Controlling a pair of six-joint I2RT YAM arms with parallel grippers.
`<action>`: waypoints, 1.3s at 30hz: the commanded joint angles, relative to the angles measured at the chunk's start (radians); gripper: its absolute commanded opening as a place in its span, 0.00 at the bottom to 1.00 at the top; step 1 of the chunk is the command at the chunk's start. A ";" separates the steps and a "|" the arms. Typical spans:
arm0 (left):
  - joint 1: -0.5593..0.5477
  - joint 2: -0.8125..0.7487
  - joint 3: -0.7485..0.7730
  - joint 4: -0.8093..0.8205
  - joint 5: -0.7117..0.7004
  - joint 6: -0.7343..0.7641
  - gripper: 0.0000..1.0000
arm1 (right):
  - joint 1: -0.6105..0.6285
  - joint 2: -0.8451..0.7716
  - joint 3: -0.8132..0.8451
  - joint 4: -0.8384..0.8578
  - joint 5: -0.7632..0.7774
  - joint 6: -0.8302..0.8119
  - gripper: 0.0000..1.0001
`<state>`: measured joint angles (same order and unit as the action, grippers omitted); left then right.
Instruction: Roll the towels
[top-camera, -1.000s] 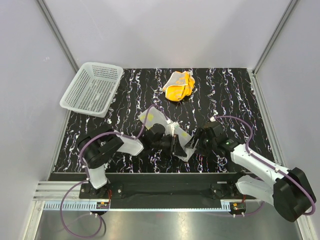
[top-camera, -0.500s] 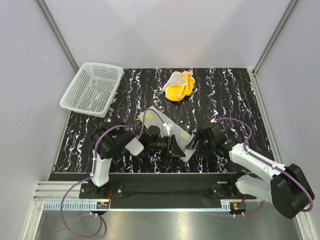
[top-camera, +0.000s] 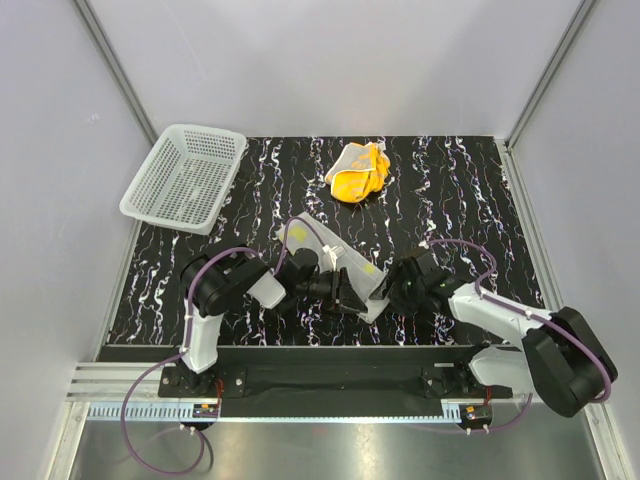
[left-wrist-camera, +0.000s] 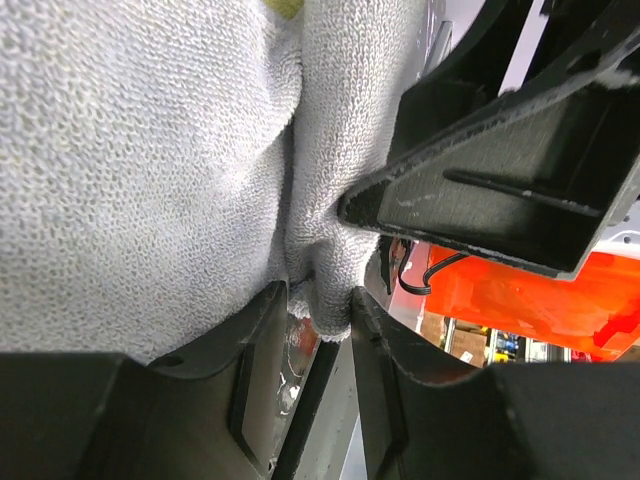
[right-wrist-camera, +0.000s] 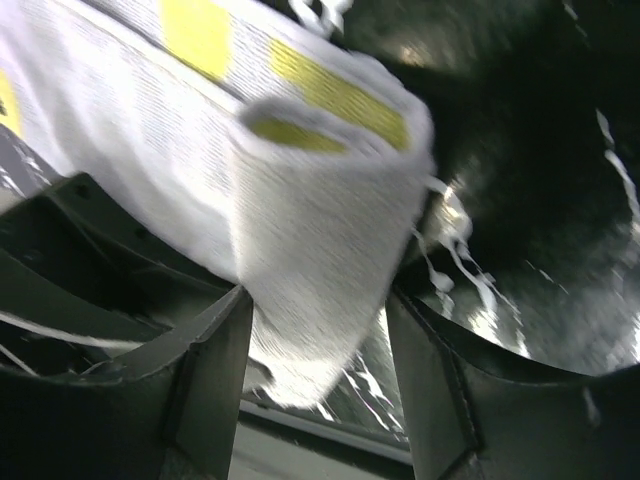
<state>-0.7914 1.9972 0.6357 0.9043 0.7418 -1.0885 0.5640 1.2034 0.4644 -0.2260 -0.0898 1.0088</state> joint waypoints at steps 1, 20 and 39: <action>0.009 -0.002 0.028 -0.005 0.030 0.030 0.37 | 0.007 0.044 -0.004 0.048 0.061 -0.007 0.63; -0.099 -0.444 0.137 -0.747 -0.517 0.500 0.80 | 0.007 0.130 0.164 -0.211 0.050 -0.035 0.18; -0.511 -0.304 0.291 -0.851 -1.072 0.722 0.80 | 0.007 0.203 0.229 -0.271 0.005 -0.058 0.18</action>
<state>-1.2823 1.6741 0.8726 0.0380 -0.2481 -0.3943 0.5640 1.3945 0.6689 -0.4614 -0.0731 0.9688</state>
